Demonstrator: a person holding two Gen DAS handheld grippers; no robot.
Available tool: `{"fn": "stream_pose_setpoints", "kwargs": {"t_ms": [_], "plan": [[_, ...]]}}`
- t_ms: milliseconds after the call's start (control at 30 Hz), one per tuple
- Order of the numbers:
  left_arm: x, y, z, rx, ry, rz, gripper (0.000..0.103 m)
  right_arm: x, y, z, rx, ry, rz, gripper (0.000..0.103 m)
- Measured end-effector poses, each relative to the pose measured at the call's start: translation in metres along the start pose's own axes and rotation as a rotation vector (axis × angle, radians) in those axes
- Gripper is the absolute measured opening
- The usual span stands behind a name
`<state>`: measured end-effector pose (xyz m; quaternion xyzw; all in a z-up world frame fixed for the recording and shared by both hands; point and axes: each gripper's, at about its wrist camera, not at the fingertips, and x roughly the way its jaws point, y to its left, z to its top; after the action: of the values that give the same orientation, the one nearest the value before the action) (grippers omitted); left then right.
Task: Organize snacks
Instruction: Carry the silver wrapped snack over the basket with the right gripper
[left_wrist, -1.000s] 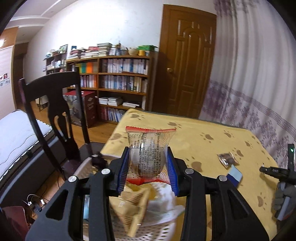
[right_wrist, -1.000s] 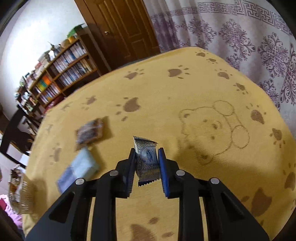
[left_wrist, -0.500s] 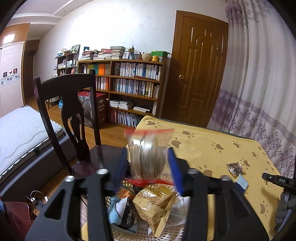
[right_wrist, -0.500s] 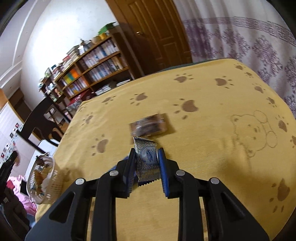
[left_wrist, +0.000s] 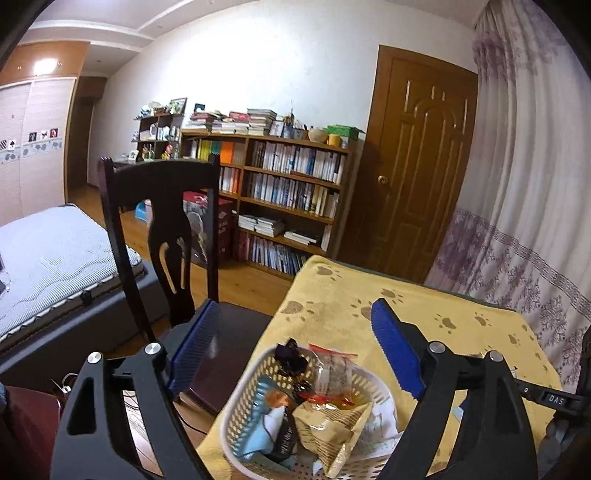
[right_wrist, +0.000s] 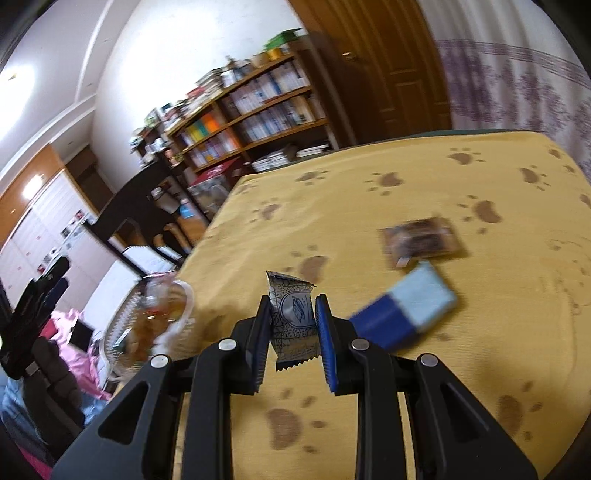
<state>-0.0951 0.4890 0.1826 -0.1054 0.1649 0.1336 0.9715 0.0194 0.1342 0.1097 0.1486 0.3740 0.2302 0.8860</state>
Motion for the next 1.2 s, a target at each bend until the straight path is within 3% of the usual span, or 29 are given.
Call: {"fn": "stream_pose_setpoints", "kwargs": {"t_ms": [333, 633, 1000, 1100, 1200], "plan": [[-0.011, 0.002, 0.003, -0.018, -0.023, -0.010, 0.086, 0.017, 0.090, -0.010, -0.130, 0.056, 0.156, 0.024], [-0.016, 0.013, 0.009, -0.045, -0.043, -0.009, 0.087, 0.043, 0.150, -0.031, -0.223, 0.142, 0.240, 0.024], [-0.017, 0.019, 0.013, -0.068, -0.058, -0.007, 0.088, 0.066, 0.207, -0.040, -0.299, 0.195, 0.312, 0.025], [-0.017, 0.019, 0.014, -0.070, -0.065, -0.015, 0.095, 0.074, 0.214, -0.039, -0.291, 0.205, 0.316, 0.026], [-0.019, 0.020, 0.014, -0.069, -0.070, -0.019, 0.095, 0.077, 0.212, -0.039, -0.287, 0.198, 0.301, 0.032]]}}
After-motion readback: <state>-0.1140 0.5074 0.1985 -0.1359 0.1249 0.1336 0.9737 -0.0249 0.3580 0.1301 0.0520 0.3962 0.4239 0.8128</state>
